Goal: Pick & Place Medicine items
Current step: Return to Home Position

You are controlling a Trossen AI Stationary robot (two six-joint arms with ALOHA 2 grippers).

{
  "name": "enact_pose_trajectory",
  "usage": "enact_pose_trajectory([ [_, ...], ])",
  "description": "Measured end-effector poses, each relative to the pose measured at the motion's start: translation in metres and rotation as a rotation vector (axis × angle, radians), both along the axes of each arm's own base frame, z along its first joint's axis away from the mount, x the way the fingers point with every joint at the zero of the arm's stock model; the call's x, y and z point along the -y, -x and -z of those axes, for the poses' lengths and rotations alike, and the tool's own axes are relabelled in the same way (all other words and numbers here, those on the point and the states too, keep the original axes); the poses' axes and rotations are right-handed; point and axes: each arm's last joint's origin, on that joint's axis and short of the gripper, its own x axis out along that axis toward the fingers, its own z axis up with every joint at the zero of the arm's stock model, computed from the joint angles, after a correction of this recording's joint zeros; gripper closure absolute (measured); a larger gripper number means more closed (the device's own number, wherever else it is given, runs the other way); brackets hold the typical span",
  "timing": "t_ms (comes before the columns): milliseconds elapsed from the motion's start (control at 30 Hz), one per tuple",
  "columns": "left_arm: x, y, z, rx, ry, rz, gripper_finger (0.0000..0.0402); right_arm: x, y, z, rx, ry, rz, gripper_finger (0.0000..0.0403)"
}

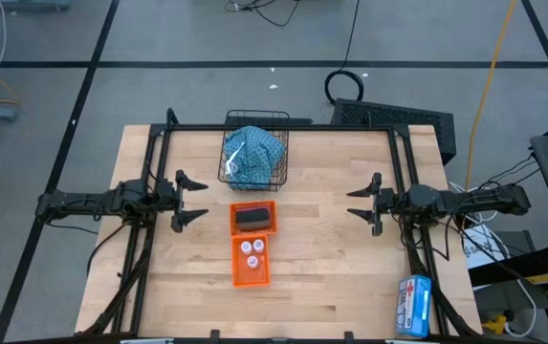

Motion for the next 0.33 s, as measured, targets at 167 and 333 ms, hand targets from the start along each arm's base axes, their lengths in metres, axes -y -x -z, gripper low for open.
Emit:
enact_pose_trajectory([
  [167,0.0000,0.0000,0.0000,0.000,0.000,0.000,0.0027,0.0000,0.0000,0.0000,0.000,0.000,0.000,0.0190],
  [333,0.0000,0.0000,0.0000,0.000,0.000,0.000,0.0027,0.0000,0.0000,0.0000,0.000,0.000,0.000,0.0192],
])
